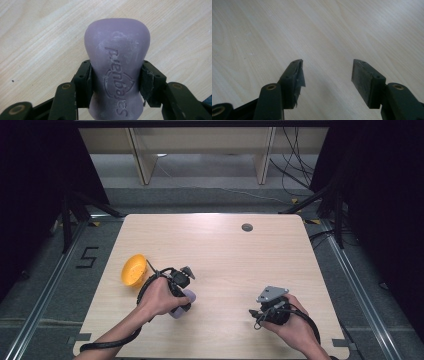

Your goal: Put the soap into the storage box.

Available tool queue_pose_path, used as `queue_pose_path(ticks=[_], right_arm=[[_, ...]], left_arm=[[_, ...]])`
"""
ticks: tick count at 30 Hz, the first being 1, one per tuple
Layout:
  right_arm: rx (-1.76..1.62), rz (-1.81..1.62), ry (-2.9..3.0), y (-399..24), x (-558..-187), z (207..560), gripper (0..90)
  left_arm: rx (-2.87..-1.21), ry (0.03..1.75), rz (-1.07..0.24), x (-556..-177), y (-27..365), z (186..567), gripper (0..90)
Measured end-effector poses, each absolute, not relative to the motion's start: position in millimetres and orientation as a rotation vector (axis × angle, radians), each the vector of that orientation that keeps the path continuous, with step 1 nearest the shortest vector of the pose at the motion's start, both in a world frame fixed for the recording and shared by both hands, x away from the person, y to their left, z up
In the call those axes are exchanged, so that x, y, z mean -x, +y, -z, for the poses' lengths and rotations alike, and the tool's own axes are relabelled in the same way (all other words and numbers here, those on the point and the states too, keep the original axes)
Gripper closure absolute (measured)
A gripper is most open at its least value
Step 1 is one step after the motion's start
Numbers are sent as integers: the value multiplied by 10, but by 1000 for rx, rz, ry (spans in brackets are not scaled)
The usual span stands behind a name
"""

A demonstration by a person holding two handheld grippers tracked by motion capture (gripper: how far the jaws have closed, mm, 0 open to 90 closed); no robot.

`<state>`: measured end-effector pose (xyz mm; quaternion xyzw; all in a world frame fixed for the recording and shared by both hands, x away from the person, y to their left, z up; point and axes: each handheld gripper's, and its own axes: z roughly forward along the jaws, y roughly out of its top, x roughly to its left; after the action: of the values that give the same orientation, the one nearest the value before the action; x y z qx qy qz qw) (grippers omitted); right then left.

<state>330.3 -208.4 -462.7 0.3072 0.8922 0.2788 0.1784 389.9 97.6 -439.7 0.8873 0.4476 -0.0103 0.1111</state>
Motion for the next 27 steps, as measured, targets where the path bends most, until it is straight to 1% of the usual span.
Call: queue_pose_path(ticks=[2,3,4,5,7,8,10,14,27], right_arm=[[-875,-814,2492,-2076,-3295,4642,430],[-874,-799,2513,-2092,-3305,4618,430],[-877,-797,2511,-2093,-3304,4615,430],[-891,-800,2509,-2087,-3296,4617,429],[-892,-806,2502,-2083,-3291,4620,429],[-891,-808,2506,-2081,-3287,4618,429],[-891,-808,2506,-2075,-3281,4616,429],[-892,-816,2505,-2072,-3286,4618,429],[-910,-832,2491,-2082,-3289,4611,429]], left_arm=[[-2611,1308,26,-3919,1003,4372,493],[-2586,1318,12,-3921,1010,4373,493],[-2610,1301,13,-3941,1028,4353,492],[-2583,1334,25,-3936,1030,4348,492],[-2580,1321,16,-3958,1063,4340,493],[-2560,1345,10,-3953,1065,4338,493],[-2576,1333,2,-3979,1104,4312,493],[-2537,1365,-3,-4007,1155,4302,493],[-2494,1420,-10,-4100,1296,4238,493]])
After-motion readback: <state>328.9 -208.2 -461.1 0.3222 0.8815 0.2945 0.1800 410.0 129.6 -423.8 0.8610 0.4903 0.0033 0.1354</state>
